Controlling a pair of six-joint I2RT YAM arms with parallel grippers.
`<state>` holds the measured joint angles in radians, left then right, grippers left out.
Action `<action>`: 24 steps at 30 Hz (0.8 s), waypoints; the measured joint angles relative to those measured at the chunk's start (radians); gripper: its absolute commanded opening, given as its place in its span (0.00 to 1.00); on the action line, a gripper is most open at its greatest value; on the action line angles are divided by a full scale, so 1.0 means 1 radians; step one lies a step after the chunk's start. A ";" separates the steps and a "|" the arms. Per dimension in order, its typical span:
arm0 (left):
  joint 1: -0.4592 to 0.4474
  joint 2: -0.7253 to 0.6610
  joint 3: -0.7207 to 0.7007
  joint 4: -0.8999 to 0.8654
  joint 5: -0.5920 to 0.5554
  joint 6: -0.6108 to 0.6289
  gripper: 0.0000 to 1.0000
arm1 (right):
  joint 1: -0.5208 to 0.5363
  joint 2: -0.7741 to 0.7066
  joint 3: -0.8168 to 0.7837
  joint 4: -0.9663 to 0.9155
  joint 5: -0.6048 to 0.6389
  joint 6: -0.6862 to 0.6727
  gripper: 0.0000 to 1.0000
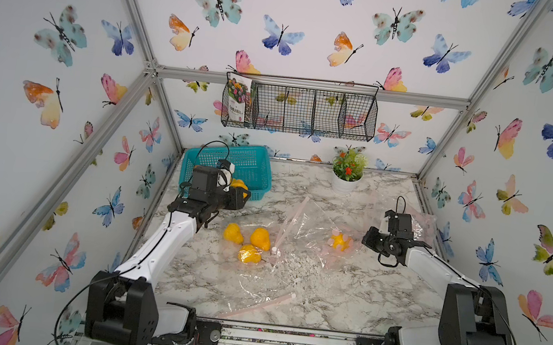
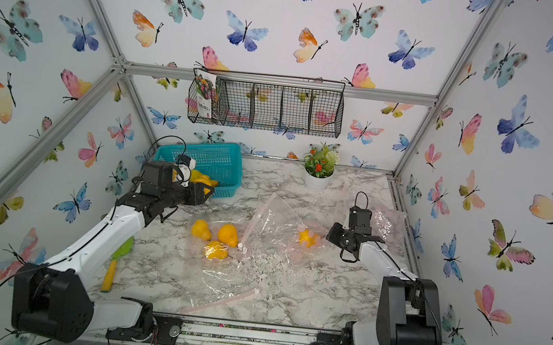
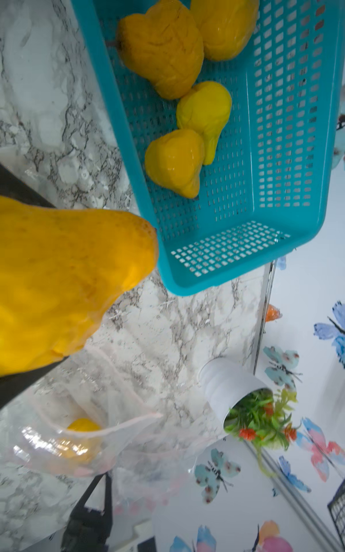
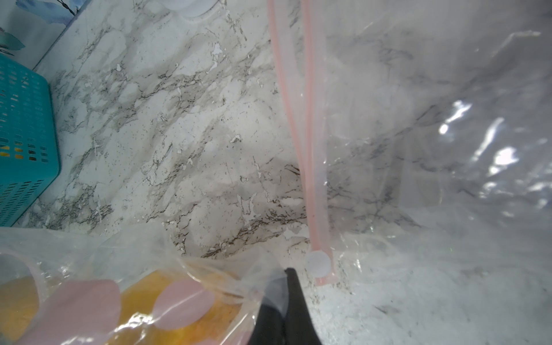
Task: Open the zip-top bag and take out the pear
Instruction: Place the pear in the basket.
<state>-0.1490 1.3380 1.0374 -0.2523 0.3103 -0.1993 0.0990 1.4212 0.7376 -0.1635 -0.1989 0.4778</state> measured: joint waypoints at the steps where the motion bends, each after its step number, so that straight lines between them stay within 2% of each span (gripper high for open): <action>1: 0.027 0.059 0.038 0.000 0.000 0.002 0.46 | 0.000 0.000 0.001 0.000 -0.004 0.000 0.03; 7: 0.106 0.317 0.245 0.000 -0.063 -0.014 0.48 | 0.000 0.008 0.009 0.001 -0.023 0.000 0.03; 11: 0.130 0.492 0.428 0.015 -0.051 -0.054 0.48 | 0.000 0.027 0.009 0.006 -0.039 0.000 0.03; 18: 0.128 0.673 0.513 0.135 -0.026 -0.198 0.54 | 0.000 0.042 0.009 0.019 -0.062 0.001 0.03; 24: 0.127 0.844 0.583 0.181 -0.052 -0.294 0.68 | 0.000 0.042 0.009 0.022 -0.077 0.003 0.03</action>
<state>-0.0216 2.1818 1.6203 -0.0711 0.2584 -0.4938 0.0990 1.4635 0.7464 -0.1413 -0.2764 0.4805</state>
